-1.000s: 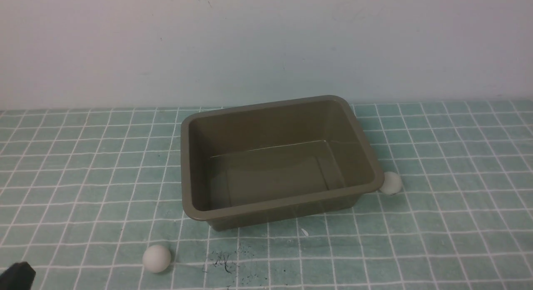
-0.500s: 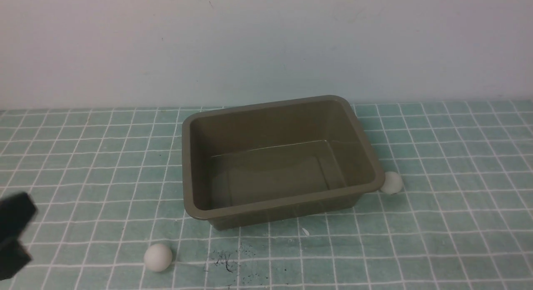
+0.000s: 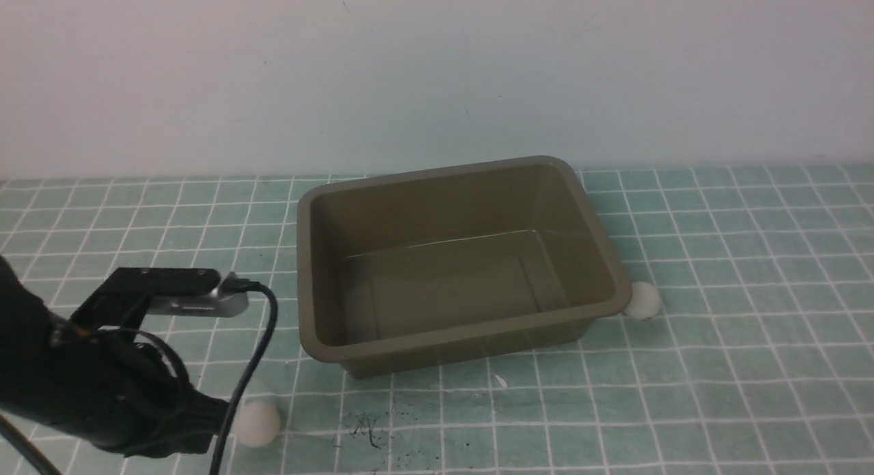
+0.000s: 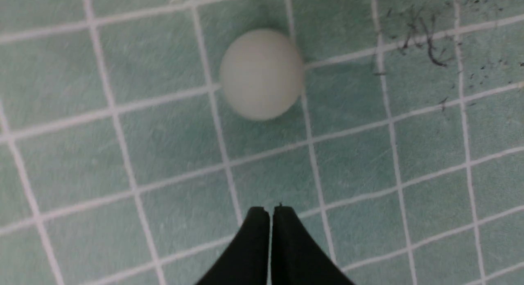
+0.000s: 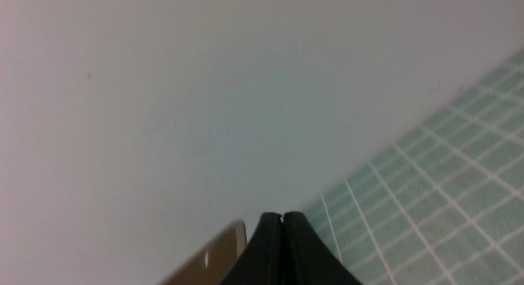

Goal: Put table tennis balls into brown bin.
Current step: 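Reach for and grasp a ping pong ball on the table beside the basket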

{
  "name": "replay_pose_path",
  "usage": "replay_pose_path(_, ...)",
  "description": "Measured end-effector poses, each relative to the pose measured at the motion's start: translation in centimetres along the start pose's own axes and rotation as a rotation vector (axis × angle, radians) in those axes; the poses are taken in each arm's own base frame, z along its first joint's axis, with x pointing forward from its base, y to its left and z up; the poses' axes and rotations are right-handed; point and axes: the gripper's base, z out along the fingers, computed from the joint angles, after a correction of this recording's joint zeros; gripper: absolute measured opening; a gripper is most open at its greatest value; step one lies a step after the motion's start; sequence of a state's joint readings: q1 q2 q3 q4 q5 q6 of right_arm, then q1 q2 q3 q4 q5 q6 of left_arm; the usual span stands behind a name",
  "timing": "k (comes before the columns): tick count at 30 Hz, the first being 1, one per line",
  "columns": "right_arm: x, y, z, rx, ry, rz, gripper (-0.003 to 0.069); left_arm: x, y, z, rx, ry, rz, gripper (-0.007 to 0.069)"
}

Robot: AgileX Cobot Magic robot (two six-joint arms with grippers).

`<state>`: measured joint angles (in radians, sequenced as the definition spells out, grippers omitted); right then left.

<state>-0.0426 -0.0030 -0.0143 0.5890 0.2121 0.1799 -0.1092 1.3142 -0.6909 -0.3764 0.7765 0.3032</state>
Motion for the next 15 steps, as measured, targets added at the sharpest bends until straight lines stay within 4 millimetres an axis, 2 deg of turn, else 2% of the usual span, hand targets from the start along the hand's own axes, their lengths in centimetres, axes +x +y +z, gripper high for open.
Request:
replay_pose_path(1, -0.4, 1.0, 0.1, 0.011, 0.094, -0.054, -0.0013, -0.7, -0.6, 0.3, -0.006, -0.013, 0.059, -0.0005)
replay_pose_path(2, -0.5, 1.2, 0.1, 0.014, 0.104, -0.064, -0.0013, -0.8, -0.7, 0.4, -0.007, -0.019, 0.065, -0.0003)
replay_pose_path(4, -1.5, 2.6, 0.7, 0.039, 0.221, -0.14, -0.0013, -1.5, -1.2, 0.8, -0.014, -0.045, 0.1, 0.0011)
replay_pose_path(8, -3.8, 5.3, 2.8, 0.078, 0.424, -0.305, -0.0013, -2.4, -1.1, 2.5, -0.033, -0.068, 0.108, 0.0142)
replay_pose_path(10, -4.7, 6.3, 4.0, 0.084, 0.507, -0.359, -0.0013, -2.8, -0.8, 3.8, -0.045, -0.061, 0.1, 0.0244)
replay_pose_path(12, -5.4, 7.0, 4.9, 0.082, 0.548, -0.393, -0.0013, -3.0, -0.4, 4.9, -0.055, -0.051, 0.091, 0.0337)
replay_pose_path(15, -6.2, 7.6, 7.0, 0.099, 0.632, -0.417, -0.0013, -3.0, 0.1, 6.7, -0.063, -0.006, 0.072, 0.0427)
